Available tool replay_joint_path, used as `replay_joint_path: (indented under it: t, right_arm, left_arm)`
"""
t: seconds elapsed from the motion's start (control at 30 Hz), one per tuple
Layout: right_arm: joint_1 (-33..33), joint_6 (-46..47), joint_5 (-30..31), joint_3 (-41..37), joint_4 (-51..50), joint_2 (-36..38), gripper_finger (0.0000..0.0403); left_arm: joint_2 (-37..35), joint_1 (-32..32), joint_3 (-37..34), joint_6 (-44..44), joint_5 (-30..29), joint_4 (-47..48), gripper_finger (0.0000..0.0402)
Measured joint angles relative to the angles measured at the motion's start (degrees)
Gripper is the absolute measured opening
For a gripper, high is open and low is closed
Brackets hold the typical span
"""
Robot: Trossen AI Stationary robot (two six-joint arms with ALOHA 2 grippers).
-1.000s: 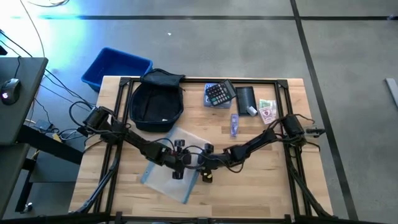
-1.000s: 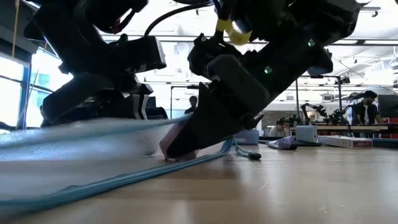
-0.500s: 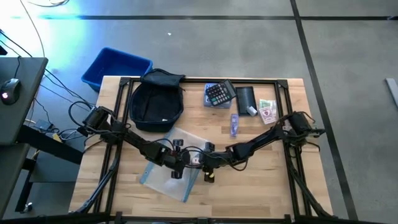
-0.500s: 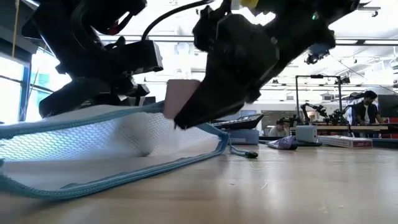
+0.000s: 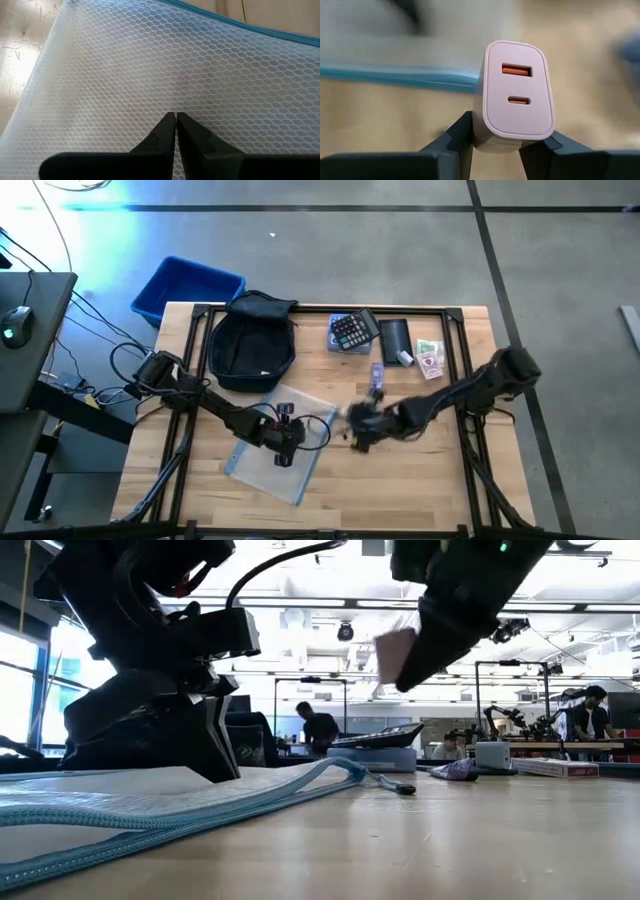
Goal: Unpack backpack
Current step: Remove the pink charger adapter from the blue zipper bag, then put the black calculator in the blue zipper bag
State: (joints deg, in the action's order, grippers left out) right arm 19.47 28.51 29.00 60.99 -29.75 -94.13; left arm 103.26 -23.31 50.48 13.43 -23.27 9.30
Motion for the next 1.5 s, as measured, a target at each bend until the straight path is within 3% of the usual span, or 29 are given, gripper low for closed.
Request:
replay_joint_path:
  t: [0.1,0.2,0.4,0.5,0.6,0.9,1.1,1.23,1.37,1.5]
  right_arm:
    - [-7.1,-0.3,1.8,-1.3,-3.9,3.0,0.0104]
    - [-17.7,-1.3,-2.0,-6.1,-0.9,5.0,0.0104]
    - [-33.4,2.2,-14.0,-20.6,21.6,6.9,0.0104]
    - [-36.6,6.4,-21.5,-26.4,31.5,6.9,0.0104]
    - [-37.5,9.4,-25.2,-30.1,35.7,6.9,0.0106]
    - [-37.4,7.1,-26.5,-32.1,37.8,7.4,0.0235]
    - [-36.6,3.9,-24.2,-31.0,37.7,13.2,0.0267]
    - [-31.8,-4.6,-19.8,-31.1,37.8,18.7,0.0269]
    - [-25.9,-10.6,-11.1,-31.1,37.7,21.0,0.027]
    - [-27.8,-2.8,0.5,-31.0,37.6,21.3,0.0267]
  left_arm:
    - [0.0,0.0,0.0,0.2,0.0,-0.1,0.0]
    - [0.0,0.0,0.0,1.2,0.0,-0.1,0.0]
    - [0.0,0.0,0.0,1.4,0.0,-0.1,0.0]
    - [0.0,0.0,0.0,1.0,0.1,-0.1,0.0]
    - [0.0,0.0,0.0,1.0,0.1,-0.1,0.0]
    - [0.0,0.0,0.0,1.4,0.1,-0.2,0.0]
    - [-0.1,0.0,0.0,1.0,0.1,-0.1,0.0]
    - [-1.1,-0.1,0.7,0.0,0.0,3.0,0.0]
    - [-3.0,-1.3,4.1,2.9,-6.6,11.7,0.0]
    - [-4.4,-3.4,6.9,7.2,-14.6,19.3,0.0]
